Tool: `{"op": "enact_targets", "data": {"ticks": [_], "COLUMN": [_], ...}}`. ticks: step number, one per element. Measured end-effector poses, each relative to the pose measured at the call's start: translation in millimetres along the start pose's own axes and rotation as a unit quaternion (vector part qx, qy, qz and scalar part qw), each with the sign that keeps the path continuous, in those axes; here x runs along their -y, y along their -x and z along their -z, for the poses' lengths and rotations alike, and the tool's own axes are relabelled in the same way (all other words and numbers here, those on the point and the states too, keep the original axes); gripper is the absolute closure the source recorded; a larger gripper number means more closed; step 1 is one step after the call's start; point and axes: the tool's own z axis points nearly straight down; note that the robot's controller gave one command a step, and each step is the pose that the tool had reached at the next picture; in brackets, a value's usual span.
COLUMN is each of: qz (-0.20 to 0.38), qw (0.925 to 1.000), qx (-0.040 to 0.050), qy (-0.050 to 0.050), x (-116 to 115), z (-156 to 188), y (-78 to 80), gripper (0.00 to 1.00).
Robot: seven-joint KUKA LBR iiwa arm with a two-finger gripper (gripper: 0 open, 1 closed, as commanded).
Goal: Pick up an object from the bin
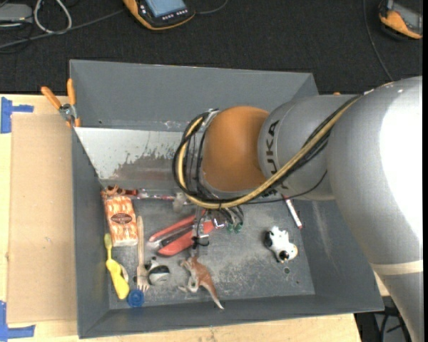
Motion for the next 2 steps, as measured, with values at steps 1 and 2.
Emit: {"op": "enact_targets", "data": {"ticks": [1, 2], "qz": [0.268, 0.268], "qw": [0.9633, 0.9635], "qx": [0.0024, 0.0024], "qy": [-0.001, -0.001], "x": [4.9, 5.0], "z": [-3.1, -3.0], "y": [19.0, 19.0], "gripper": [1.0, 1.0]}}
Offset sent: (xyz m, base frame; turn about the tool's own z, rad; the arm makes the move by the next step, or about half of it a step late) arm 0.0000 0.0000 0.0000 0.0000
